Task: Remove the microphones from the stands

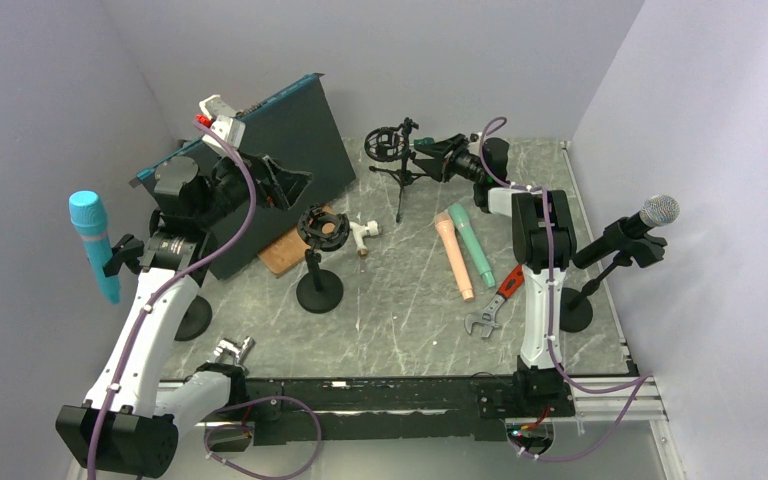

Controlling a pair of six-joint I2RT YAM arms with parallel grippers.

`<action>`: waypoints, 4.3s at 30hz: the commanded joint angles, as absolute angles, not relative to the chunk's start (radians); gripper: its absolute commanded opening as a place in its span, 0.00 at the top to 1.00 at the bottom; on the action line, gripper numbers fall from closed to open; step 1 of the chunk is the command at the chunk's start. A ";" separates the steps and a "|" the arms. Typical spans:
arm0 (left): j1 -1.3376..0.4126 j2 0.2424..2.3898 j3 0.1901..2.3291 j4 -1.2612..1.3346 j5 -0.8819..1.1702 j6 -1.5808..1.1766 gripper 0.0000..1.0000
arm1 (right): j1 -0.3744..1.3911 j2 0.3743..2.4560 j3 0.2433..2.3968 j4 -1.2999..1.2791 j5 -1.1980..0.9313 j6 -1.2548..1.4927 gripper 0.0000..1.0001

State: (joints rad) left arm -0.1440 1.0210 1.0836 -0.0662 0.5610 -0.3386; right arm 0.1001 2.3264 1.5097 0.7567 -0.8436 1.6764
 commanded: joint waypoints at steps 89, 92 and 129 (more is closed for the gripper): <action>-0.142 1.040 1.083 -0.008 0.607 -0.366 0.04 | 0.159 1.972 1.396 0.360 -0.606 0.877 0.35; -0.143 1.040 1.083 -0.008 0.606 -0.365 0.04 | 0.145 2.051 1.434 0.454 -0.692 1.077 0.35; -0.141 1.045 1.081 -0.008 0.612 -0.365 0.03 | 0.146 2.267 1.463 0.819 -0.747 1.487 0.69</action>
